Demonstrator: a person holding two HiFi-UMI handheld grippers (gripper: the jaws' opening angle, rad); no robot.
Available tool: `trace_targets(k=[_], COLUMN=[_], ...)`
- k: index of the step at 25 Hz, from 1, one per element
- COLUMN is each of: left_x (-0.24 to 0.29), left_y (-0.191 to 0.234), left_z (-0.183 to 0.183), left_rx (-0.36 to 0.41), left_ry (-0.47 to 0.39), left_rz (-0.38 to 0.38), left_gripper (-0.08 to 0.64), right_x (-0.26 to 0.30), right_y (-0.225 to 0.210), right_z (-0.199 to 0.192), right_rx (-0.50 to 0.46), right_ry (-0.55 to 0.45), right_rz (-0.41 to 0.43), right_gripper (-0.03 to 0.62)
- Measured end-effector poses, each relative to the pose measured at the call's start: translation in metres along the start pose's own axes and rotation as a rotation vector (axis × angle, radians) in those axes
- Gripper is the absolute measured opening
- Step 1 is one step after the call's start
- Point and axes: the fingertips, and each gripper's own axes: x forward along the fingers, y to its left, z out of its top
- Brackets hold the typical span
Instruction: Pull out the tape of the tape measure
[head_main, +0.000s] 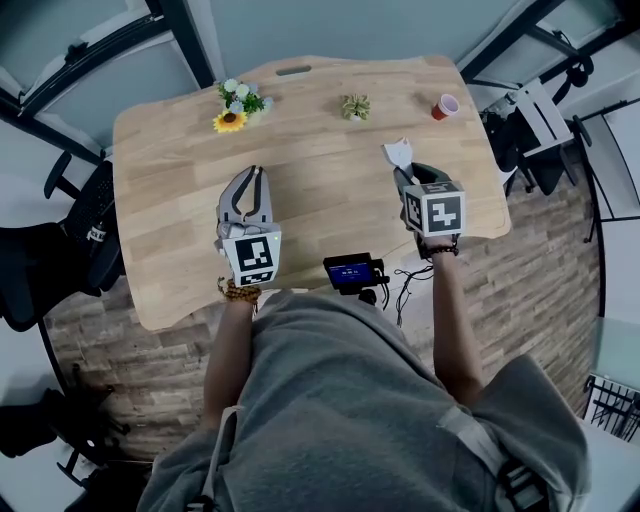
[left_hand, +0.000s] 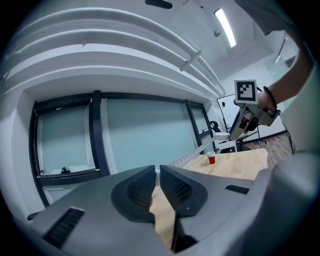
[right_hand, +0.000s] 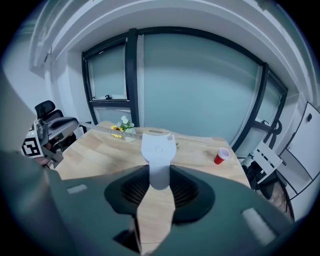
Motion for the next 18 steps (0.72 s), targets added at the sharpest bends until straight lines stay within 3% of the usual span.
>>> trace_targets(k=[18], left_x=[0.01], left_y=[-0.007], left_z=[-0.014], left_rx=[-0.015], left_ry=[0.042], left_rz=[-0.034], left_gripper=[0.037], right_x=[0.021], right_y=[0.003], right_z=[-0.002], right_rx=[-0.003], right_ry=[0.032], right_rz=[0.032], right_gripper=[0.133])
